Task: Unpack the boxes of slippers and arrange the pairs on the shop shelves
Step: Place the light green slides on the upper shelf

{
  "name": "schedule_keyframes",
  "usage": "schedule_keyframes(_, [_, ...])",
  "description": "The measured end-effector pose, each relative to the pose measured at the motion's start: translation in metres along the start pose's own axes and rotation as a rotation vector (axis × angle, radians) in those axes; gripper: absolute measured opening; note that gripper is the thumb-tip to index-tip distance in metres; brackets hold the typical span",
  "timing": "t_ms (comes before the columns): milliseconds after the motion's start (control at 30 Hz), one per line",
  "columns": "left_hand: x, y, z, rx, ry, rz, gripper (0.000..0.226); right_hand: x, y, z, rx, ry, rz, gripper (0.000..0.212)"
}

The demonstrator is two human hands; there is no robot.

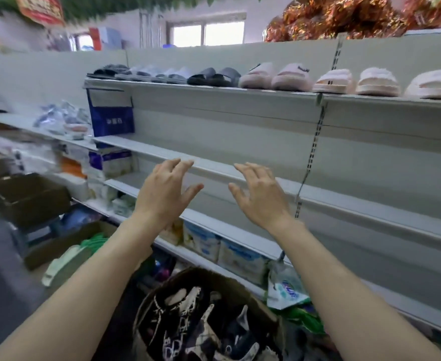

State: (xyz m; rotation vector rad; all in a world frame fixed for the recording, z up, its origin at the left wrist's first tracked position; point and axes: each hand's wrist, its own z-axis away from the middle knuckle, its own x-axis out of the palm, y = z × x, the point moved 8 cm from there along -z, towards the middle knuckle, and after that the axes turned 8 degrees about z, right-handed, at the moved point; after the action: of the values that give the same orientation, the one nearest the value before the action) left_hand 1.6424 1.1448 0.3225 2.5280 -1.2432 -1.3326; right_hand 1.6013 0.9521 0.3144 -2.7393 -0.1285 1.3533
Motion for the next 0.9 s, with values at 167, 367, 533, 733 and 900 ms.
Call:
schedule_keyframes(167, [-0.03,-0.12,-0.009,-0.092,-0.023,-0.047,0.061,0.075,-0.088,-0.059,-0.049,-0.053,-0.07,0.053])
schedule_keyframes(367, [-0.042,-0.248,-0.015,-0.188,-0.006,-0.082,0.061,0.169,-0.166,-0.111,-0.114,-0.177,-0.154,0.054])
schedule_keyframes(533, [-0.034,-0.357,-0.034,-0.239,-0.025,-0.113,0.059,0.257,-0.224,-0.169,-0.15,-0.207,-0.174,0.055])
schedule_keyframes(733, [-0.01,-0.512,-0.089,-0.297,-0.094,-0.125,0.057,0.391,-0.283,-0.257,-0.111,-0.289,-0.231,0.055])
schedule_keyframes(900, [0.015,-0.653,-0.114,-0.426,-0.21,-0.13,0.059,0.508,-0.328,-0.316,-0.068,-0.438,-0.255,0.057])
